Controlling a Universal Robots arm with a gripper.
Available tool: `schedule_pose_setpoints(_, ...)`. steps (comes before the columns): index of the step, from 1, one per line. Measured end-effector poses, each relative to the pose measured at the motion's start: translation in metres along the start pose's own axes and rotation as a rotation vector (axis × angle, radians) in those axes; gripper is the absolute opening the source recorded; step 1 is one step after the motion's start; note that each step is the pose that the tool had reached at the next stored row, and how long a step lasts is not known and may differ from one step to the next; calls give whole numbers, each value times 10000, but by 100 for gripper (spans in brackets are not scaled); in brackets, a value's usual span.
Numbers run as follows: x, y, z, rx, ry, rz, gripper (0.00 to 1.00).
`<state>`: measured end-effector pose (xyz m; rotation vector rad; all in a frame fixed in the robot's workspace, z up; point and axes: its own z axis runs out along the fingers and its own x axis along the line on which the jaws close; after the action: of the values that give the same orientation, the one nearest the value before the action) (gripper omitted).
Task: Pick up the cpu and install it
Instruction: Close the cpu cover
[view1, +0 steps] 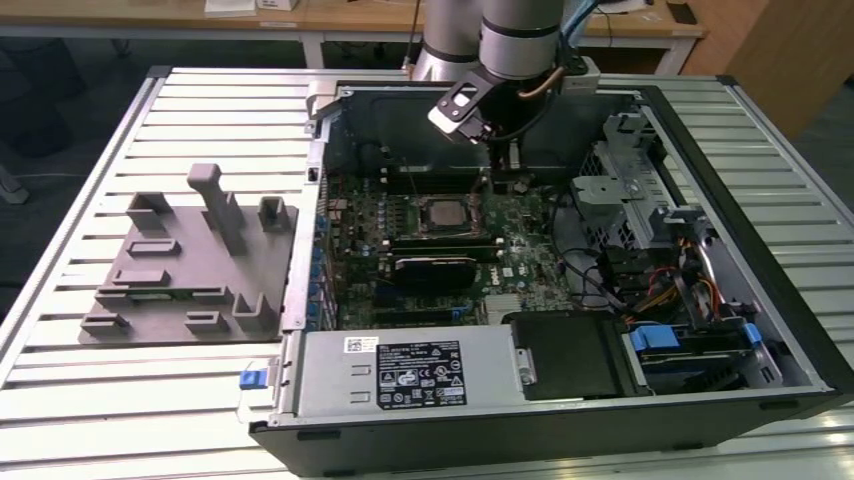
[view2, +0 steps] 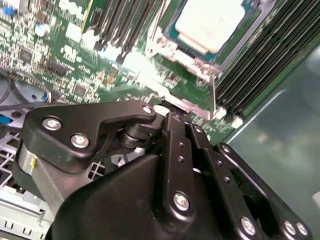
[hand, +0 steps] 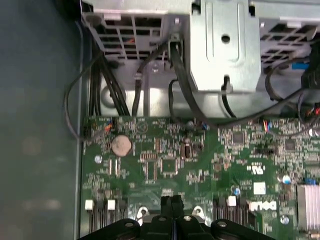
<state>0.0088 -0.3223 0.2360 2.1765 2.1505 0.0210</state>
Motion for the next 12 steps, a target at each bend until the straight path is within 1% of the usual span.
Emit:
schedule_pose_setpoints(6,-2,-138,-10,-28,-2,10,11)
schedule_pose_setpoints(12,-4,-251,-17,-59,-2,16,11)
